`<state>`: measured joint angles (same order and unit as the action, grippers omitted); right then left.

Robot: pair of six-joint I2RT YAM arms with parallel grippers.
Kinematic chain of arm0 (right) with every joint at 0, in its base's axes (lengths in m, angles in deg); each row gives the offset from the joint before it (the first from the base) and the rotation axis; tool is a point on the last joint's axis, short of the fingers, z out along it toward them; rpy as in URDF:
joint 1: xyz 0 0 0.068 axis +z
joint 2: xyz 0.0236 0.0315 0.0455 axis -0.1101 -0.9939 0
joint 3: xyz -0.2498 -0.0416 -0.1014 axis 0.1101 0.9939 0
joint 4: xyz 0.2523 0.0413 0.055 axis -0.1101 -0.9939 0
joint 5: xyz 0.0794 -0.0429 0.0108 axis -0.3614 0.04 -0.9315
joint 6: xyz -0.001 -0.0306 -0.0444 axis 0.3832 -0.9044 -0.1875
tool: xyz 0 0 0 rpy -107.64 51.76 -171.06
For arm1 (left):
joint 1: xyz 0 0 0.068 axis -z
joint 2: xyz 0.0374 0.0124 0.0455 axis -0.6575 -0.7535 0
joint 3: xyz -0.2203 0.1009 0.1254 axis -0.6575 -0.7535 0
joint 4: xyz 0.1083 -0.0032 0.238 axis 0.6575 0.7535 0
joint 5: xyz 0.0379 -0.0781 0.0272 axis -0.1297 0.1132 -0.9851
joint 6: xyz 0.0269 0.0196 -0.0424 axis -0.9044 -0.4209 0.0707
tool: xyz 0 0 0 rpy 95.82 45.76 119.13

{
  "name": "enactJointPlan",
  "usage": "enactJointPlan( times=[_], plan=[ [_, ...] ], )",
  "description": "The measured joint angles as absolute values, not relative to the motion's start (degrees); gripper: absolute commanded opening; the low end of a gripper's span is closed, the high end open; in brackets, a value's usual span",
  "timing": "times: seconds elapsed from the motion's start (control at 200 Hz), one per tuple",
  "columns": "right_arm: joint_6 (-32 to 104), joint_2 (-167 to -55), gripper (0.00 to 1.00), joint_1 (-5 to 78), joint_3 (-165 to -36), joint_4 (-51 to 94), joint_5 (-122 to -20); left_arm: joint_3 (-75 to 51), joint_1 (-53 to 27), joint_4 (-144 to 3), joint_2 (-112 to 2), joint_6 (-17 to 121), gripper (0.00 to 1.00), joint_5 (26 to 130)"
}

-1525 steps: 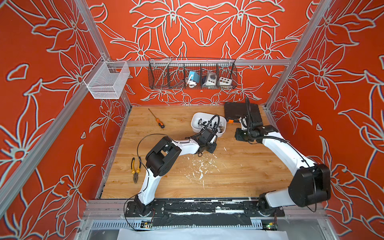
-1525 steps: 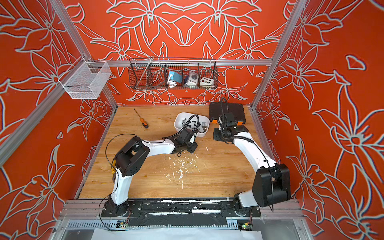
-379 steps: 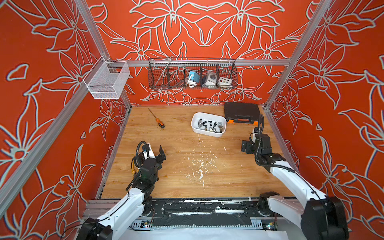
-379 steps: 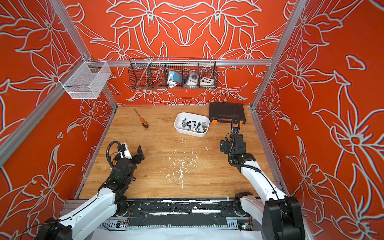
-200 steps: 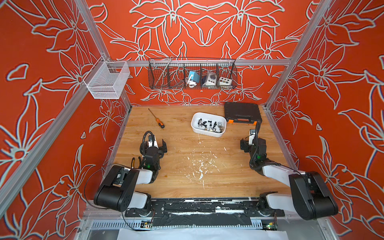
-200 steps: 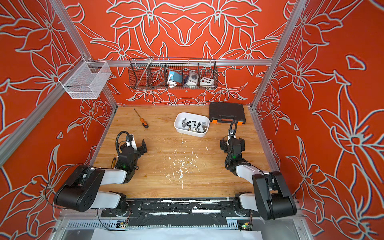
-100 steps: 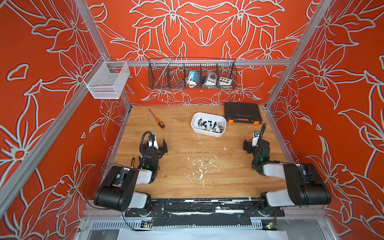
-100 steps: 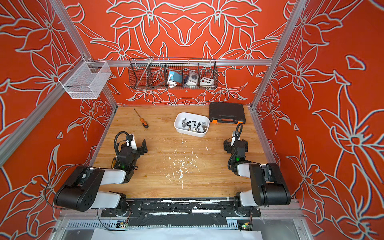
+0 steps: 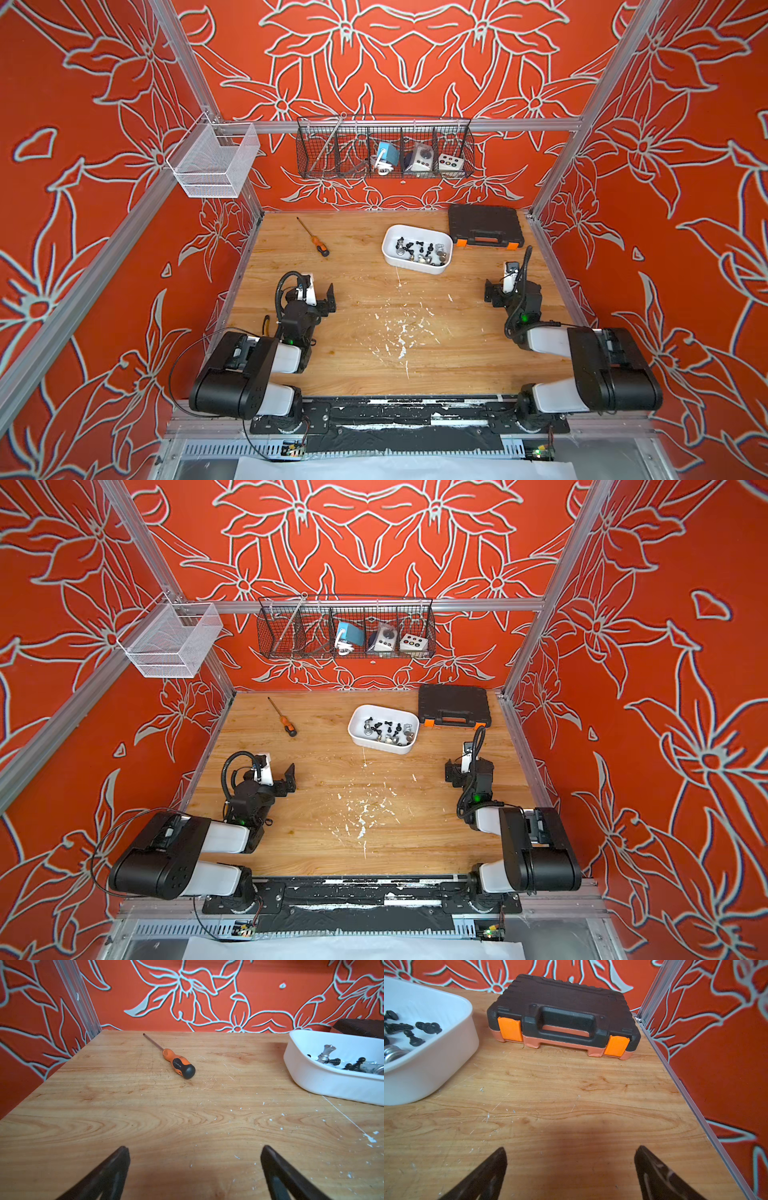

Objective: Put the chess pieces into the storage box
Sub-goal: Reset both arms

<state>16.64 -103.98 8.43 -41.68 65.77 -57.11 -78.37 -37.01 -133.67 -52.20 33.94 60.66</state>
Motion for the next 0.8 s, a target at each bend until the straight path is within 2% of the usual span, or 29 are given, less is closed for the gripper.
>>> enactJointPlan(
  times=[0.801],
  plan=[
    [16.64,-103.98,0.98,8.43,-41.68,65.60,-57.79,-78.37,-37.01,-133.80,-52.20,33.94,0.98,61.17]
  ],
)
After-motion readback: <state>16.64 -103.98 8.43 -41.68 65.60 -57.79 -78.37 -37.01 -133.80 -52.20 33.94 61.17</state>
